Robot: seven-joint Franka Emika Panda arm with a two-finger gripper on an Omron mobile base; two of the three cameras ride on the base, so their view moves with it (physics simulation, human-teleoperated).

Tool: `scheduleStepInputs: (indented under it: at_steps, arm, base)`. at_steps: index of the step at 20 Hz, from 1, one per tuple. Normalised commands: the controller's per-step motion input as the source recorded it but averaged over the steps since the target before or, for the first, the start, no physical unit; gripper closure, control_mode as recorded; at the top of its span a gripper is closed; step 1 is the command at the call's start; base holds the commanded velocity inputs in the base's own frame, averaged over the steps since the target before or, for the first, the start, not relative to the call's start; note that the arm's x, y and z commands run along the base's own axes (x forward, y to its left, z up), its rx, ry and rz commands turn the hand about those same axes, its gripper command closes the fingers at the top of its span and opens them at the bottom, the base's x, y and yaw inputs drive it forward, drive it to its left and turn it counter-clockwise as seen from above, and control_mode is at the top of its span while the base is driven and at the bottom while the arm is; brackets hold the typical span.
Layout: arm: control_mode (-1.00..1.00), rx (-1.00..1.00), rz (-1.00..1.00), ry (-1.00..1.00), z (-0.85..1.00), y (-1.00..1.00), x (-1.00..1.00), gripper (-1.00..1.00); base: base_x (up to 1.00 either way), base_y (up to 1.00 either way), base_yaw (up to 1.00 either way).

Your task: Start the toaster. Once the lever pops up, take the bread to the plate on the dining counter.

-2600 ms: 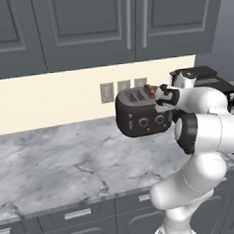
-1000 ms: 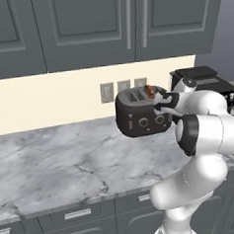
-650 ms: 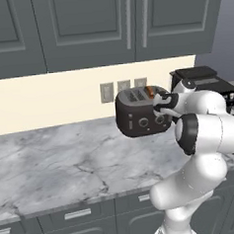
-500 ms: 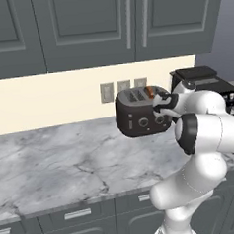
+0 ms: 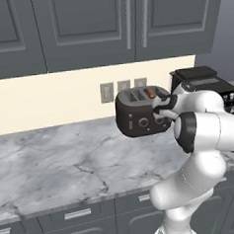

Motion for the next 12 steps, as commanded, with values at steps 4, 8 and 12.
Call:
scheduleStepInputs:
  at_steps: [4, 8, 12]
  arm:
    - [-1.00, 0.00, 0.00, 0.00, -0.18, 0.00, 0.00, -1.00]
    - [-1.00, 0.00, 0.00, 0.00, -0.19, 0.00, 0.00, -1.00]
    - [-1.00, 0.00, 0.00, 0.00, -0.17, 0.00, 0.00, -1.00]
  base:
    - [0.00, 0.00, 0.00]
    - [0.00, 0.00, 0.00]
    - [0.00, 0.00, 0.00]
